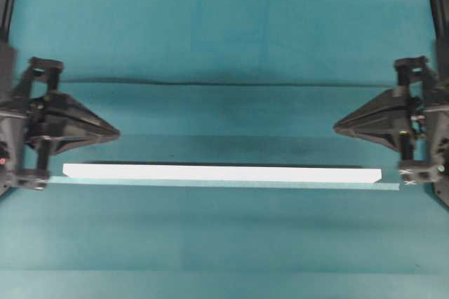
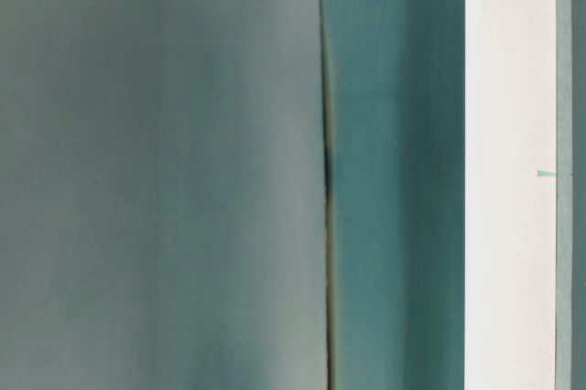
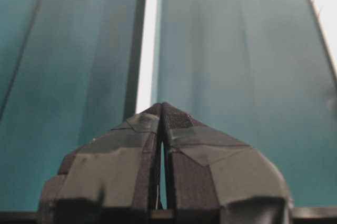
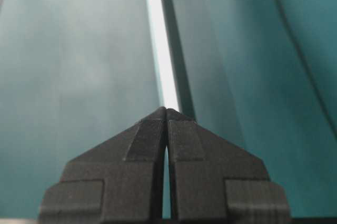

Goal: Lift a wooden board with both hands.
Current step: 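Move both grippers down over the two ends of the white board, then close both grippers on the white board near each end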

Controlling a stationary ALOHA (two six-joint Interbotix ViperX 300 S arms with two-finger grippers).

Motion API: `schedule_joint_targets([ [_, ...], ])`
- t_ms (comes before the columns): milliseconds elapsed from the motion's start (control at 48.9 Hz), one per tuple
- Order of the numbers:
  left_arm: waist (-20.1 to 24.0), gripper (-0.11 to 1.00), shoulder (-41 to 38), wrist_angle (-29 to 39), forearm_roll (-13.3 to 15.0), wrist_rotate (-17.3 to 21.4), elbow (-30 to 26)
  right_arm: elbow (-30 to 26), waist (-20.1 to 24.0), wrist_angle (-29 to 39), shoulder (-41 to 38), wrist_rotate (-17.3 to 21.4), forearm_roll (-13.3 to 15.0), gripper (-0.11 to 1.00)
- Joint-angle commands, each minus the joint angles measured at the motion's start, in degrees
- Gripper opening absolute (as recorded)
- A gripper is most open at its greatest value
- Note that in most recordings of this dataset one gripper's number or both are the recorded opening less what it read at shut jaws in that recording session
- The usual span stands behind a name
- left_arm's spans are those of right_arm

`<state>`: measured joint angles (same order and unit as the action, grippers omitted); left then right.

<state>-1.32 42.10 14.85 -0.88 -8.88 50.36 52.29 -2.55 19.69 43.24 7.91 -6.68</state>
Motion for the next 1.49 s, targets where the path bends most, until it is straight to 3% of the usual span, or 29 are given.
schedule_joint_targets([
  [0,-0.2,-0.01,-1.9,3.3,-0.2,-0.1,-4.0,-3.3,0.0,3.6,-3.2,0.9,-0.1,0.01],
  [511,-0.8,-0.01,-11.8,18.1,-0.2,0.1,-11.3,-14.2,0.6,21.7,-17.6,0.4,0.2,0.01],
  [839,-1.0,0.02,-16.3,25.6,-0.1,0.1,-14.6,-19.5,0.9,30.5,-23.5,0.1,4.2,0.04],
  [921,-1.0,0.12,-16.8,25.9,-0.2,-0.1,-14.9,-20.5,1.1,32.4,-24.7,-0.4,4.4,0.09],
  [1002,-0.8,0.32,-17.3,26.5,-0.2,-0.4,-15.5,-21.4,1.4,33.3,-25.7,-1.0,4.4,0.20],
  [1166,-0.8,0.80,-19.6,29.4,-0.2,-1.6,-16.1,-22.4,2.3,33.6,-27.5,-1.7,4.5,0.65],
  [1227,-0.8,0.93,-20.7,30.0,-0.2,-1.6,-16.0,-22.5,3.1,33.1,-28.2,-1.8,4.8,0.81],
  [1309,-0.8,0.95,-22.1,30.1,-0.3,-1.3,-16.1,-22.5,4.1,33.0,-29.1,-1.9,5.3,0.94],
  [1473,-0.8,0.96,-25.5,30.0,-0.3,-0.7,-16.1,-22.6,4.7,32.6,-30.8,-1.9,5.4,0.95],
])
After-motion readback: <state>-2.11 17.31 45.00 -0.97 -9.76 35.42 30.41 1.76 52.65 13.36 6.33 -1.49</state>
